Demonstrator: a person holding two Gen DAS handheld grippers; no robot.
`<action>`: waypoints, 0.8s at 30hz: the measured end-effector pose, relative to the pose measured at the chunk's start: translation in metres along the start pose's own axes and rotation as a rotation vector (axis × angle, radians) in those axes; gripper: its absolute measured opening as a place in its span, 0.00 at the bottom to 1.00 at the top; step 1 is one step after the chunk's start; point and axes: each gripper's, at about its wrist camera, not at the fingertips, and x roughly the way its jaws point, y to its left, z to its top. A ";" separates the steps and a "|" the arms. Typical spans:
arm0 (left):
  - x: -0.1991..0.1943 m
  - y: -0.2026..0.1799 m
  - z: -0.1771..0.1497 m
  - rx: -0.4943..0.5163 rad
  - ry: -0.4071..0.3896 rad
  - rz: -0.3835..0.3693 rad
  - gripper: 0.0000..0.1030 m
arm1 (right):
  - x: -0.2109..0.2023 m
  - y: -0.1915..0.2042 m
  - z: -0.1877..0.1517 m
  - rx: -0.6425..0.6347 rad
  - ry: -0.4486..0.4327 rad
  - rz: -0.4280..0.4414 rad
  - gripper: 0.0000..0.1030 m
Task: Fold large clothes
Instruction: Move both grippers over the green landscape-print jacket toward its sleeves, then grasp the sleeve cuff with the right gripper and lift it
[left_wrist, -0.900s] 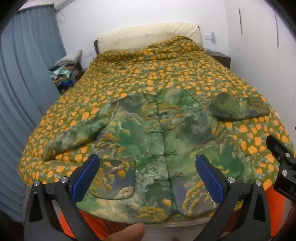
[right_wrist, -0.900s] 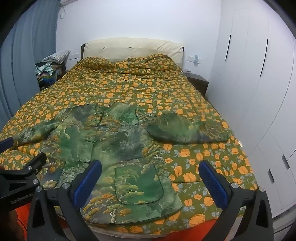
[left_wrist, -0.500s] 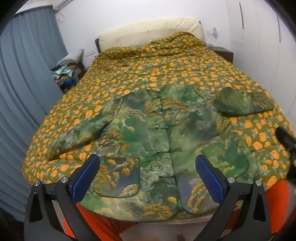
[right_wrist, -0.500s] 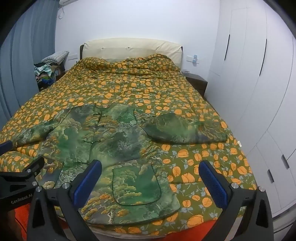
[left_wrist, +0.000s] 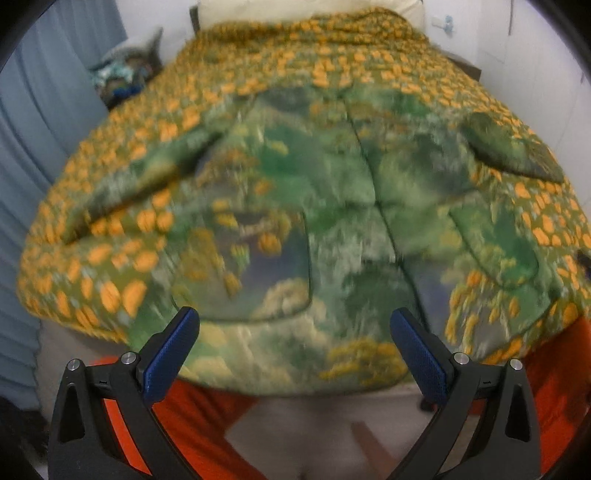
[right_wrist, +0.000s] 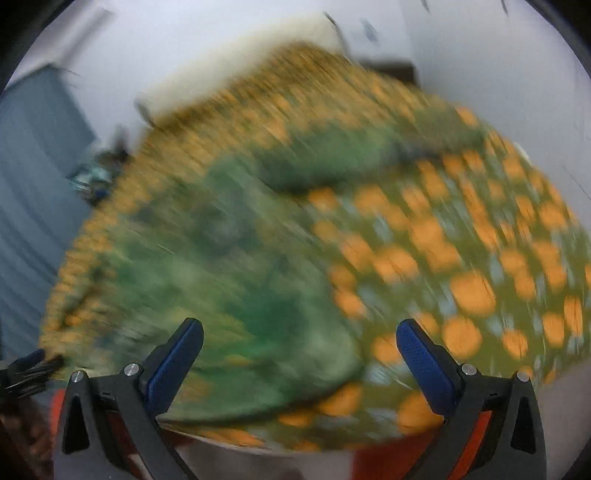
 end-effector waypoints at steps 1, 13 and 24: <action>0.002 0.002 -0.004 -0.005 -0.001 -0.004 1.00 | 0.016 -0.012 -0.004 0.016 0.029 -0.029 1.00; 0.016 -0.002 0.003 -0.042 -0.022 -0.087 1.00 | 0.069 -0.009 -0.018 -0.107 0.309 0.080 0.17; 0.028 -0.007 0.002 -0.015 0.003 -0.103 1.00 | 0.022 -0.019 -0.032 -0.119 0.304 0.054 0.13</action>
